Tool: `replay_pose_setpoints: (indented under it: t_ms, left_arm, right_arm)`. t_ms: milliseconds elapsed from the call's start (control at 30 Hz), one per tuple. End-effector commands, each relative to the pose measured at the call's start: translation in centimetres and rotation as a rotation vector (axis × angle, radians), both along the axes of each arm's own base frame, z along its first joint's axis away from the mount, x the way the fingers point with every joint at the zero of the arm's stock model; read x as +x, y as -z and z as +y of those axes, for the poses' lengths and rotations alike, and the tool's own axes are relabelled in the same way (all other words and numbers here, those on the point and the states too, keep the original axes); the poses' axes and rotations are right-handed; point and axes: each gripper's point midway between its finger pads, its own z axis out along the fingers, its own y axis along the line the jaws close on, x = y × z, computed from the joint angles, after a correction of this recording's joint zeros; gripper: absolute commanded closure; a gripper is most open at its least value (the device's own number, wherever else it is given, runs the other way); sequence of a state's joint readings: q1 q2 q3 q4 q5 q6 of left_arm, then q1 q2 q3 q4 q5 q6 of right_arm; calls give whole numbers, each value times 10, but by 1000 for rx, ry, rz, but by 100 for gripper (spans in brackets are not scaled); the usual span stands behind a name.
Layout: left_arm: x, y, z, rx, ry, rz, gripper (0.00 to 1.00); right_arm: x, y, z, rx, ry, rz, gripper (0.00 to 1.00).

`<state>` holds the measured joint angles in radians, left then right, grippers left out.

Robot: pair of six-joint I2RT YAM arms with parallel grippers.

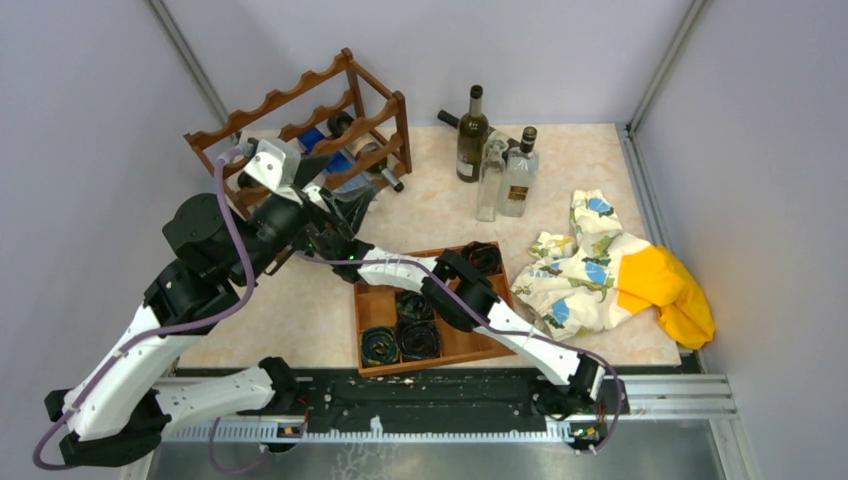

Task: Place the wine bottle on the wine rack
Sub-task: Place the wine bottle in the wine rack.

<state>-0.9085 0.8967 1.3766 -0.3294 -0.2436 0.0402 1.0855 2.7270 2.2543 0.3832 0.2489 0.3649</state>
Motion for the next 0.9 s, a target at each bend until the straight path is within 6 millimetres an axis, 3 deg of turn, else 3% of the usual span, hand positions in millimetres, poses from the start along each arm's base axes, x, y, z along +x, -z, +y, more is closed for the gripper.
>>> replay_pose_setpoints:
  t_ms: [0,367,867]
  left_arm:
    - [-7,-18,2,-55,18,-28,1]
    - [-14,-22,7,-106,32,-40,1]
    - [-31,-27,19,-204,68,-16,1]
  right_arm:
    - [-9,-55,13,112,-46,-86,52]
    - [-32,-98,-1,130,-160,-212,41]
    - [-83,-123,-27,57,-390,-352,37]
